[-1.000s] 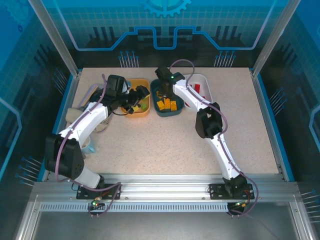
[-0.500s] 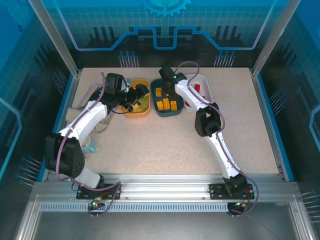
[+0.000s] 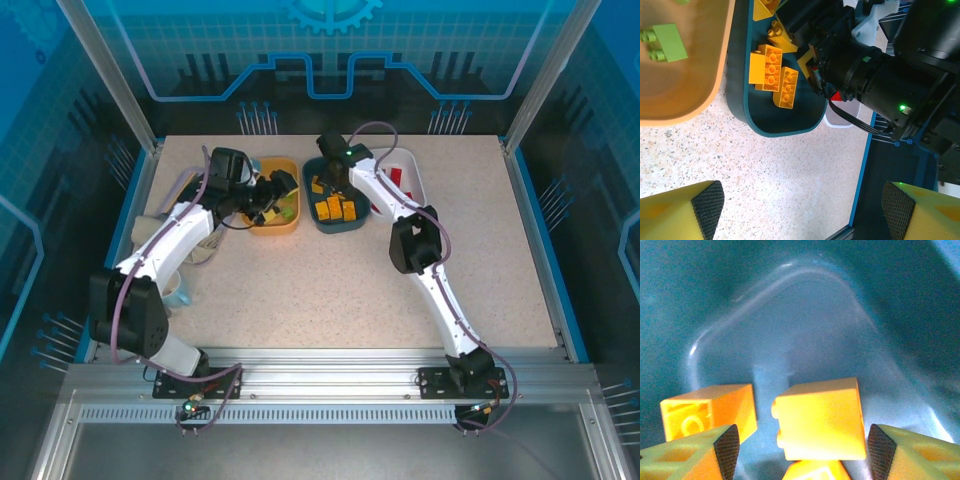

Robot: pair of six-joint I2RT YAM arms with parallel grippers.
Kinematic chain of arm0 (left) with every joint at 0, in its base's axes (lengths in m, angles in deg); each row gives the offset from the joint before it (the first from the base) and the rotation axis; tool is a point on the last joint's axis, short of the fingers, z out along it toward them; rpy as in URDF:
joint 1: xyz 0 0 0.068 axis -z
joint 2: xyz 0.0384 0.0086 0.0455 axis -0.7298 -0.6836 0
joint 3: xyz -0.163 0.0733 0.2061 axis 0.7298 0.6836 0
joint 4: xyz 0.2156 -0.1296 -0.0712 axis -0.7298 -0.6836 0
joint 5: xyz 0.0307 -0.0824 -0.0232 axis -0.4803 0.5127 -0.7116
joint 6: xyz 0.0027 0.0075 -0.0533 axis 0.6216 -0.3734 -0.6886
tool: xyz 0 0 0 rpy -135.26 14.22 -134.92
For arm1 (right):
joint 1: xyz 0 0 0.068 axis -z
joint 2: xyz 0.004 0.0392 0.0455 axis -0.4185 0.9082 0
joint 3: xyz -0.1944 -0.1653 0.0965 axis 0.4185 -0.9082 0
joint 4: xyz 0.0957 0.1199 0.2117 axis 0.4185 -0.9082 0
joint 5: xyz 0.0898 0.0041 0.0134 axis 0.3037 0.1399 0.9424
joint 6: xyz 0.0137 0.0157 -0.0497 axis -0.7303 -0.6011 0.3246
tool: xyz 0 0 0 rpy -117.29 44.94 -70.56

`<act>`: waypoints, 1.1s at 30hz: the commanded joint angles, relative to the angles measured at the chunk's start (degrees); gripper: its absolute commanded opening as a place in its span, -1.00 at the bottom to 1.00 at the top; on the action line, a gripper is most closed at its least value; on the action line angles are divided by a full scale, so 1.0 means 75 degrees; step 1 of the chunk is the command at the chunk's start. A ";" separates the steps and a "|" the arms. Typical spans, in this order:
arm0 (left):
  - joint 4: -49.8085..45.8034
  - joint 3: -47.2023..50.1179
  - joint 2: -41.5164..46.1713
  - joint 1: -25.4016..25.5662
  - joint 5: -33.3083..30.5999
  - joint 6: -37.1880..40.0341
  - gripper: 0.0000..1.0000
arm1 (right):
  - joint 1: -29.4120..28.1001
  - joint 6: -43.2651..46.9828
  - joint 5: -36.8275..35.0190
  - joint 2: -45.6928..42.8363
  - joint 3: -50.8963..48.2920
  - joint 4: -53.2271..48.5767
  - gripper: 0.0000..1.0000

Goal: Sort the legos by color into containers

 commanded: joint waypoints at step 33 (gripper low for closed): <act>-0.1048 0.3189 0.3879 -0.0022 -0.6644 0.3305 0.98 | 0.2174 0.4338 -0.1991 -1.3366 -1.5090 0.5381 1.00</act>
